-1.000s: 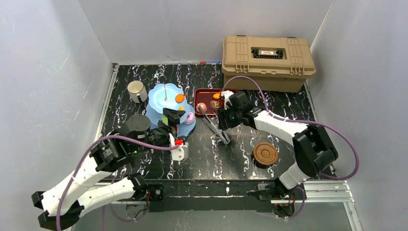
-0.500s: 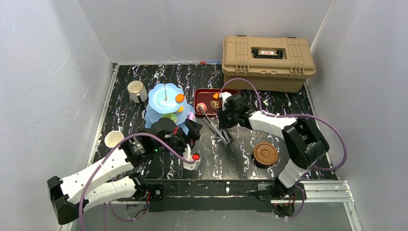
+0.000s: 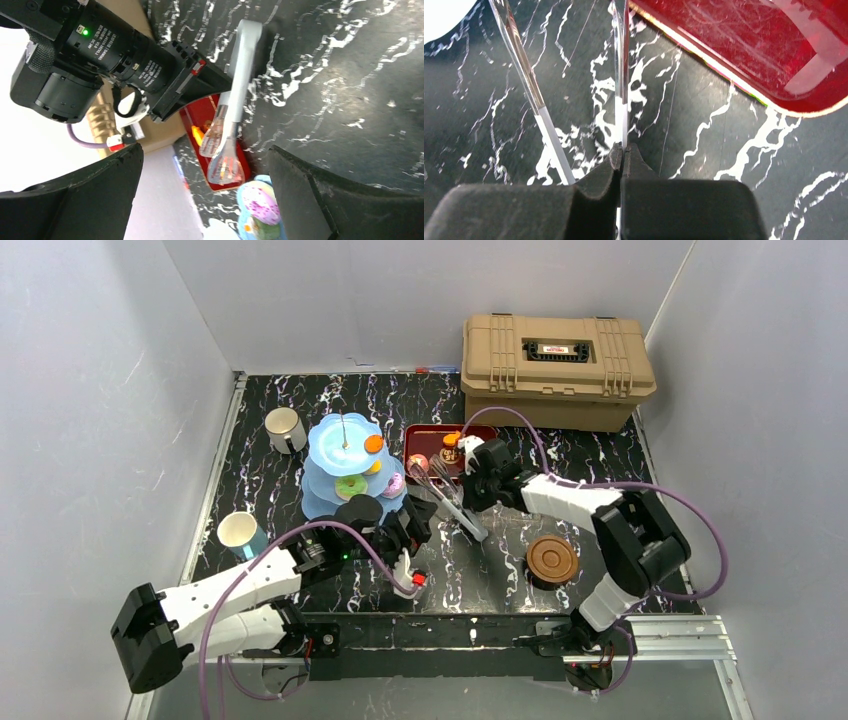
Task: Serve the afternoon tea
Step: Pick up the clamp from the center of the board.
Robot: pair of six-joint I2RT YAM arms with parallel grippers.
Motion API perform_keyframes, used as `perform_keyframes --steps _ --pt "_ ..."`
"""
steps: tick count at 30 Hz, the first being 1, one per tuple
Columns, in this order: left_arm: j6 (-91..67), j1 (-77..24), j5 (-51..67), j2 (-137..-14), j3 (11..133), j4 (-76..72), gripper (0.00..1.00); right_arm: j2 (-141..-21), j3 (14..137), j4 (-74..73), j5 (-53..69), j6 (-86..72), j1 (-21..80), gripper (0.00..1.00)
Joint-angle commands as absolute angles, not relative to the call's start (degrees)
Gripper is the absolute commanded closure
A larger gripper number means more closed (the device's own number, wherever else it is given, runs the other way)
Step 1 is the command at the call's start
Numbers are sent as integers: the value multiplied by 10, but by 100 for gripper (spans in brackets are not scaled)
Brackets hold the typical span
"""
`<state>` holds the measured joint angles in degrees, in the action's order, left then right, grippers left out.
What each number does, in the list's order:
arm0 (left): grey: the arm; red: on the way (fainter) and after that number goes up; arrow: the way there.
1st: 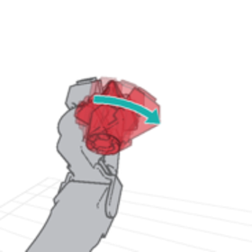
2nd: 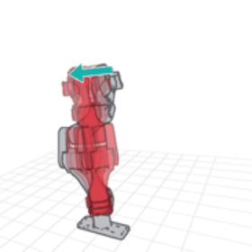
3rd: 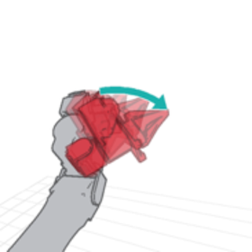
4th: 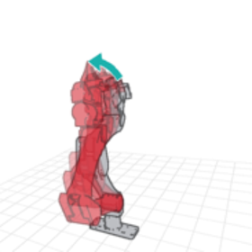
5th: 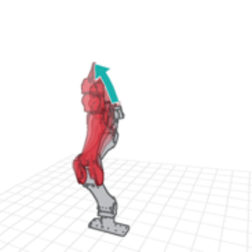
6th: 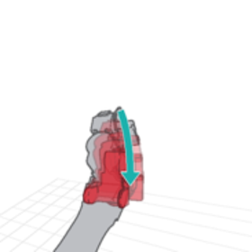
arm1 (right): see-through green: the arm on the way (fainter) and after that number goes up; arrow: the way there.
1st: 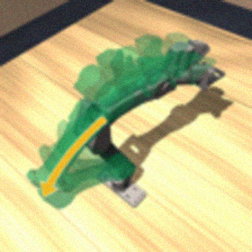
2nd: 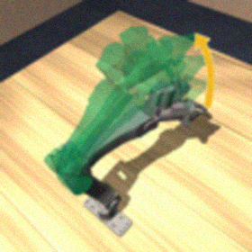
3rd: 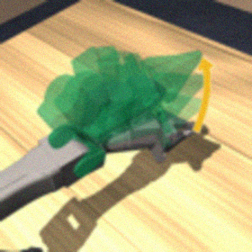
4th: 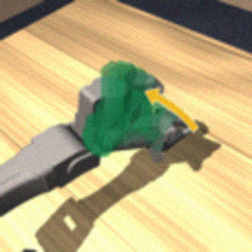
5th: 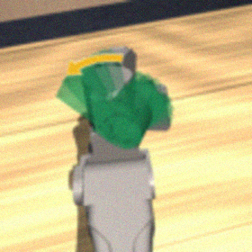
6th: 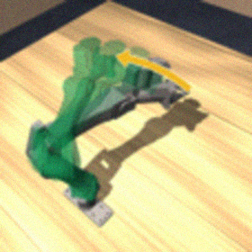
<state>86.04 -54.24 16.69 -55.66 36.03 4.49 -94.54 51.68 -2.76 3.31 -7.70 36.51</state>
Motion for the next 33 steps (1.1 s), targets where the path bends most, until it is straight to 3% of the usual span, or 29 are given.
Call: perform_keyframes --steps 1,7,13,20,27,33 --pt "895 -559 165 -564 372 -28 8 -877 572 -150 59 -74 368 99" --pt "985 -579 177 -590 383 -40 9 -832 691 -384 96 -116 369 99" --pt "1041 -598 166 -617 397 -43 12 -793 762 -505 116 -138 369 97" --pt "1064 -611 125 -663 421 -135 19 -794 775 -563 155 -142 370 99" --pt "1054 -618 99 -652 408 -136 19 -804 813 -601 176 -151 371 99" --pt "1041 -630 81 -664 435 -134 33 -826 824 -610 234 -172 371 99"
